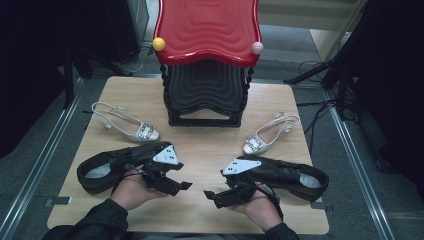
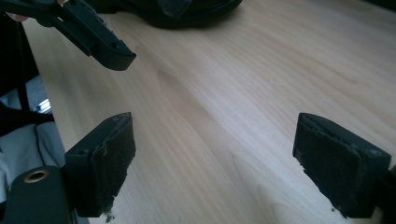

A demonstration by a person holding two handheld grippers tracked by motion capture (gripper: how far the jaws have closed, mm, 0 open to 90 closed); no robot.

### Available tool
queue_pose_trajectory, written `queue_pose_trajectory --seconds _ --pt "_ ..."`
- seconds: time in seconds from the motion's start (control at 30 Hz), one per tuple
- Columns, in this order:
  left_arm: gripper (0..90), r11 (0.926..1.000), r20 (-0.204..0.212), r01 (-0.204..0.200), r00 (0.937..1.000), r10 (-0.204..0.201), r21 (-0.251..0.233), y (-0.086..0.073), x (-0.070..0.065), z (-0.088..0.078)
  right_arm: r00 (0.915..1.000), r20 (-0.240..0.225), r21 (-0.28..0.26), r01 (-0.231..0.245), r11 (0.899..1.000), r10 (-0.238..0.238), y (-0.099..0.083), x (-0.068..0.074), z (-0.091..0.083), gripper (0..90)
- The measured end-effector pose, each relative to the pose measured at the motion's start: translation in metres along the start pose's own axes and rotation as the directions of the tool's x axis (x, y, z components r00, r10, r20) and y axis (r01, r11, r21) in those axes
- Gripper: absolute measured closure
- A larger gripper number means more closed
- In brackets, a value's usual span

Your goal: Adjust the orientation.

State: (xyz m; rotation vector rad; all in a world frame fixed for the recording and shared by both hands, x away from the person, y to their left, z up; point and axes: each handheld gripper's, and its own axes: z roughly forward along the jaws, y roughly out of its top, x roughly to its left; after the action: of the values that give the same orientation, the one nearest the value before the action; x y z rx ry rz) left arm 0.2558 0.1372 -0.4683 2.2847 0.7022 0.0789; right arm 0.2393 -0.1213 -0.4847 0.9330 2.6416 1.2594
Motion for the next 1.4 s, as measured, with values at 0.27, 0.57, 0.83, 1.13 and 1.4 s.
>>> queue_pose_trajectory --seconds 0.27,0.57,0.83,1.13,1.4 --pt "35.7 0.9983 0.023 0.058 0.9981 -0.058 0.006 0.006 0.005 -0.002 0.9996 0.016 -0.025 -0.024 0.999 0.025 0.003 -0.004 -0.007 13.4" --pt "33.0 0.9959 0.045 0.090 0.9949 -0.090 -0.003 0.009 0.012 -0.001 0.9993 0.018 -0.002 -0.034 0.999 0.034 0.003 -0.007 -0.002 22.6" --pt "32.0 0.9966 0.049 0.082 0.9954 -0.082 -0.004 0.006 0.011 -0.009 0.9987 0.041 0.004 -0.032 0.999 0.032 0.005 -0.007 -0.008 26.3" --pt "32.2 0.9951 0.037 0.098 0.9946 -0.097 -0.015 -0.002 0.013 -0.023 0.9969 0.056 0.013 -0.055 0.998 0.055 0.011 -0.007 -0.008 30.1" --pt "34.4 0.9918 0.063 0.126 0.9903 -0.124 -0.024 -0.008 0.017 -0.033 0.9996 0.004 0.027 -0.028 0.999 0.028 0.017 -0.009 -0.003 32.1"
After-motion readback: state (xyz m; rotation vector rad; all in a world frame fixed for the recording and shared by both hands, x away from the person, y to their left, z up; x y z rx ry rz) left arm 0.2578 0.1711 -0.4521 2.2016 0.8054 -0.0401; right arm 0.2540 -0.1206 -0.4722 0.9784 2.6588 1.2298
